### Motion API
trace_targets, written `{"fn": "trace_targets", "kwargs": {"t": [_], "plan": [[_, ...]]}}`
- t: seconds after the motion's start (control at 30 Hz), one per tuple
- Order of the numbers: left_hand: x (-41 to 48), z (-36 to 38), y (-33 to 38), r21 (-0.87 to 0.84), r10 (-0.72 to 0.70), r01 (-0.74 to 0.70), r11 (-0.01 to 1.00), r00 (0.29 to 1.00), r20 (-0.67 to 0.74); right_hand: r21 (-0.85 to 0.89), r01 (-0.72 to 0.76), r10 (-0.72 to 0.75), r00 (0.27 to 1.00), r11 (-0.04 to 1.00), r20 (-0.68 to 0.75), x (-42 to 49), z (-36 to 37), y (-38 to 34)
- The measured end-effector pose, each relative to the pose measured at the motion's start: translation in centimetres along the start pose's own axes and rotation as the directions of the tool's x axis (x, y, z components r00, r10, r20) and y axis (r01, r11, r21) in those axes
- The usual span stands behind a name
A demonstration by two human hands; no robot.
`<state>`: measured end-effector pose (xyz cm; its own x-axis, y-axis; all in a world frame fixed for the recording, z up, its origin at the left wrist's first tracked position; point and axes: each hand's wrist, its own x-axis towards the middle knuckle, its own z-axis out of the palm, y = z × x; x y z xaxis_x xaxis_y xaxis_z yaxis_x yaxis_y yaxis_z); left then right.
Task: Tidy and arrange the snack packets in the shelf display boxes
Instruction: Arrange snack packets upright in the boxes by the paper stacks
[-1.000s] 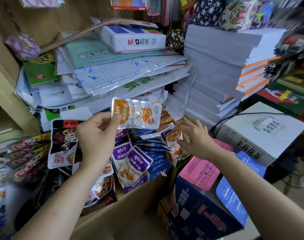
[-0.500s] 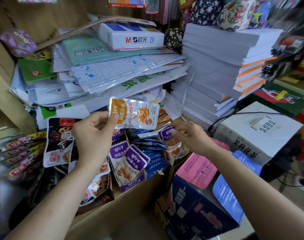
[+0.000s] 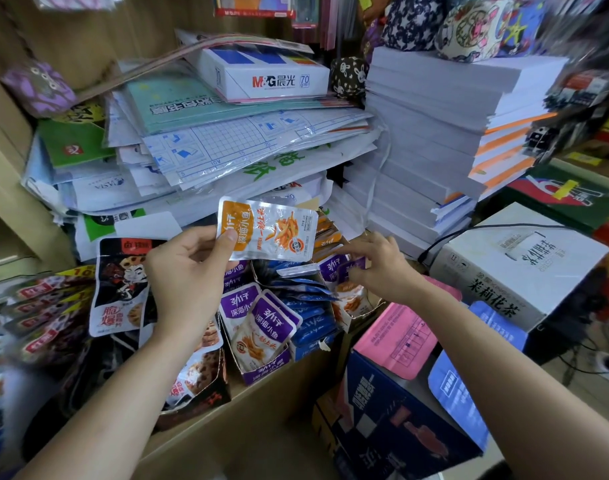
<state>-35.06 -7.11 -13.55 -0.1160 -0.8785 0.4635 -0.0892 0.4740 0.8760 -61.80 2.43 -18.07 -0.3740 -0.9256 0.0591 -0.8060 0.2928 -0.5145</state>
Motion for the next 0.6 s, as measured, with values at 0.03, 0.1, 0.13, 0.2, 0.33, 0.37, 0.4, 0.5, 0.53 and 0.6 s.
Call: {"fn": "trace_targets", "kwargs": {"t": [0.03,0.1,0.13,0.2,0.33,0.37,0.4,0.5,0.53,0.6], "plan": [[0.0,0.0,0.0,0.003,0.001,-0.001,1.0,1.0,0.0,-0.008,-0.008,0.009,1.0,1.0,0.017,0.0,0.1,-0.3],[0.0,0.0,-0.1,0.001,-0.004,0.004,1.0,1.0,-0.003,-0.022,-0.028,0.029,0.999,0.999,0.034,0.2,0.3,-0.8],[0.0,0.0,-0.2,-0.002,-0.009,0.009,1.0,1.0,-0.003,-0.034,-0.035,0.037,0.999,0.999,0.04,0.3,0.4,-1.1],[-0.1,0.0,-0.3,0.0,-0.011,0.011,1.0,1.0,0.001,-0.045,-0.046,0.048,0.998,0.998,0.044,0.4,0.4,-1.5],[-0.1,-0.1,-0.2,0.0,-0.015,0.015,1.0,1.0,-0.001,0.03,-0.018,0.019,0.999,0.999,-0.045,0.0,-0.1,-1.7],[0.0,-0.1,-0.2,-0.006,-0.024,0.024,1.0,1.0,-0.001,0.051,-0.016,0.019,0.998,0.999,-0.068,-0.1,-0.4,-1.6],[0.0,-0.1,-0.2,-0.009,-0.03,0.03,1.0,1.0,-0.002,0.063,-0.016,0.021,0.997,0.998,-0.075,-0.4,-0.8,-1.5],[0.1,0.0,-0.3,-0.008,-0.023,0.023,1.0,1.0,-0.002,0.058,-0.006,0.009,0.998,0.998,-0.061,-1.5,-2.2,-0.9],[0.2,0.0,-0.3,-0.008,-0.02,0.02,1.0,1.0,-0.002,0.061,0.002,0.002,0.998,0.998,-0.066,-1.9,-2.6,-0.6],[0.2,0.3,-0.3,-0.004,-0.018,0.018,1.0,1.0,-0.006,0.06,0.005,-0.001,0.997,0.998,-0.074,-2.6,-3.2,-0.1]]}}
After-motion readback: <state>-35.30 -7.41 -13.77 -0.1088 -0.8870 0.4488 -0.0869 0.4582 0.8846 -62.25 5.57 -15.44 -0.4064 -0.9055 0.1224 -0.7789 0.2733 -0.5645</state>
